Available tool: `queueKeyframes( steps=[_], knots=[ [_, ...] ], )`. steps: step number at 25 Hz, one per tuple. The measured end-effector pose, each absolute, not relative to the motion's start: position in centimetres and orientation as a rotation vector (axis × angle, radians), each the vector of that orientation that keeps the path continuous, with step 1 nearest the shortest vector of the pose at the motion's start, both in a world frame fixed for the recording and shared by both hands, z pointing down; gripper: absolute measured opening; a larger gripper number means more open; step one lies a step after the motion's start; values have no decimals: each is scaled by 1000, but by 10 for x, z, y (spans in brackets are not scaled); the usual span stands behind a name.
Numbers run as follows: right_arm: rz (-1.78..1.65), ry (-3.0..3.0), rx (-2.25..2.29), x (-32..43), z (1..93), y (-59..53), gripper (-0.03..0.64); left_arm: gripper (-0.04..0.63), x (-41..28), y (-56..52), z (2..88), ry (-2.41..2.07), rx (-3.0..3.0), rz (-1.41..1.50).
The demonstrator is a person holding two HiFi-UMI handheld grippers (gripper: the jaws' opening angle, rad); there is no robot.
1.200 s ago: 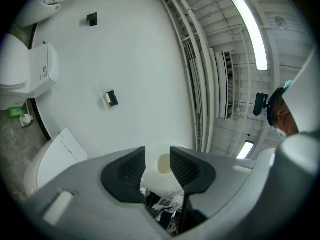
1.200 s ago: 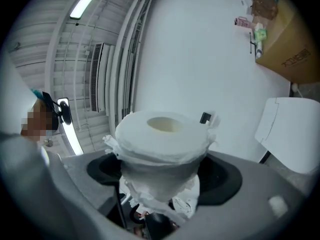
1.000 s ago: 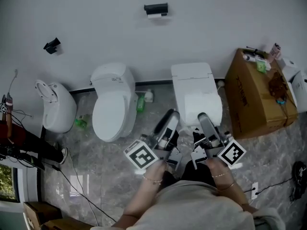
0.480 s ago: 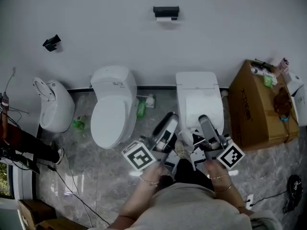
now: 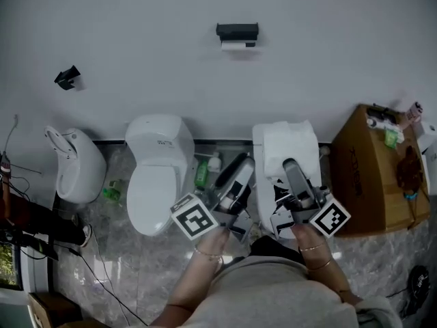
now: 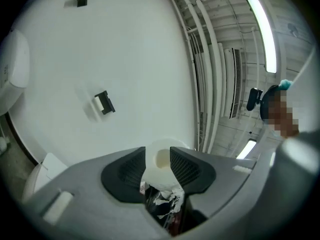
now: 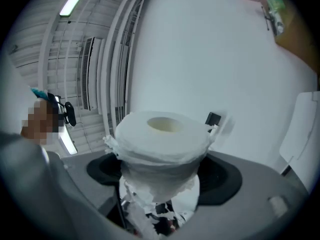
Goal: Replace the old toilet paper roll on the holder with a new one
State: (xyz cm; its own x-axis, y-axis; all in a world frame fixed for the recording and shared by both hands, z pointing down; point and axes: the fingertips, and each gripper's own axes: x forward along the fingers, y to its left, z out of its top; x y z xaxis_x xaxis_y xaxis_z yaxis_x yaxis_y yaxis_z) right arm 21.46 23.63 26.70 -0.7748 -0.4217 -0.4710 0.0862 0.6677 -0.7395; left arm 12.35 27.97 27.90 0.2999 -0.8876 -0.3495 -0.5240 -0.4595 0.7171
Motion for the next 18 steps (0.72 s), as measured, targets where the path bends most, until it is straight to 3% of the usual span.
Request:
queueKeyframes(
  steps=[18],
  knots=[
    [-1120, 2252, -308, 176, 289, 86, 436, 137, 81, 118, 301, -1262, 2007, -1003]
  ],
)
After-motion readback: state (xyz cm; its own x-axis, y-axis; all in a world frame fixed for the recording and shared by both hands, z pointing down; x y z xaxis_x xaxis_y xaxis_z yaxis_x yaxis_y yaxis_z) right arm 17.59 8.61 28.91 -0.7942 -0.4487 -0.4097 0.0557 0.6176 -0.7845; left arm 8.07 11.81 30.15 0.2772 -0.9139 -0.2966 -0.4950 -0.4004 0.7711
